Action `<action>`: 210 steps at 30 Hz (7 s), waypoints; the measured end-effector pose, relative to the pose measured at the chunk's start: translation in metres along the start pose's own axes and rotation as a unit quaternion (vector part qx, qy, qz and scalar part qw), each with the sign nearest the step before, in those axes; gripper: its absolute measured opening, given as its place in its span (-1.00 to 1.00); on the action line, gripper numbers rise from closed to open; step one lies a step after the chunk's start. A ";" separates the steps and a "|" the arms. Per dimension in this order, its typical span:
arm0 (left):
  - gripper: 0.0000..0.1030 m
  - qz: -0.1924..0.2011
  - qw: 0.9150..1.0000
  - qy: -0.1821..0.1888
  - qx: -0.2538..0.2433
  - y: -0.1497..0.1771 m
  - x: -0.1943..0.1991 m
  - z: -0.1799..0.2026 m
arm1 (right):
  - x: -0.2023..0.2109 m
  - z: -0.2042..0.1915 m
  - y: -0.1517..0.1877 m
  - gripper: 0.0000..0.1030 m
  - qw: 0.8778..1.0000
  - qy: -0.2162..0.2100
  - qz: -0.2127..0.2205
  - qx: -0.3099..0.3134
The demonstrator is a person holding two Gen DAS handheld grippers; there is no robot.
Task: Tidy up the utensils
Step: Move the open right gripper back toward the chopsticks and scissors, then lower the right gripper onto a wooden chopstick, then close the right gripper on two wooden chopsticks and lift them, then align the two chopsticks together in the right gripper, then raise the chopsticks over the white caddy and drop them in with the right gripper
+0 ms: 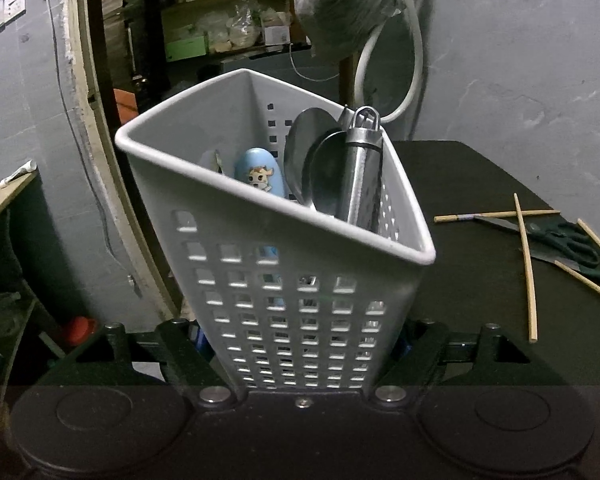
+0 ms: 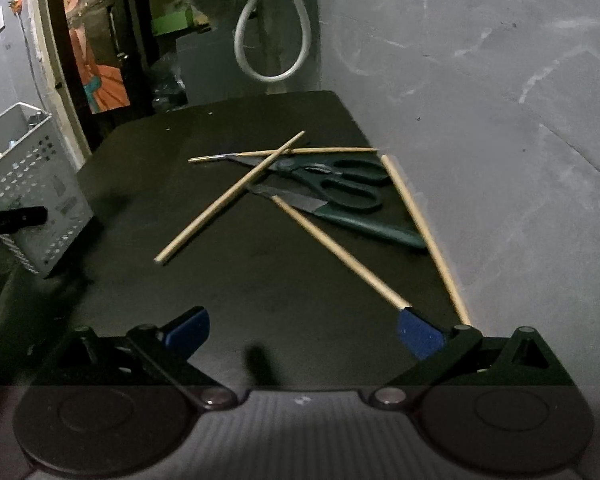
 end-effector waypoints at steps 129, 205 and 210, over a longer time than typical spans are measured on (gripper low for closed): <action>0.47 0.008 0.998 0.048 -0.038 0.007 -0.001 -0.004 | 0.014 -0.077 0.043 -0.25 0.988 -0.065 -0.084 0.111; 0.47 0.009 0.998 0.055 -0.037 0.010 -0.003 -0.005 | -0.067 -0.155 -0.033 -0.62 0.978 -0.053 -0.132 0.155; 0.47 0.009 0.998 0.057 -0.034 0.011 -0.005 -0.006 | -0.069 -0.160 -0.036 -0.74 0.973 -0.046 -0.144 0.173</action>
Point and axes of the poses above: each gripper's, at about its wrist camera, not at the fingertips, and x roughly against the way its jaws point, z to its right, y to its underside, the point moved 10 cm from there along -x, roughly the way its jaws point, and after that the axes turned 8 degrees about -z, right-handed, at the moved point
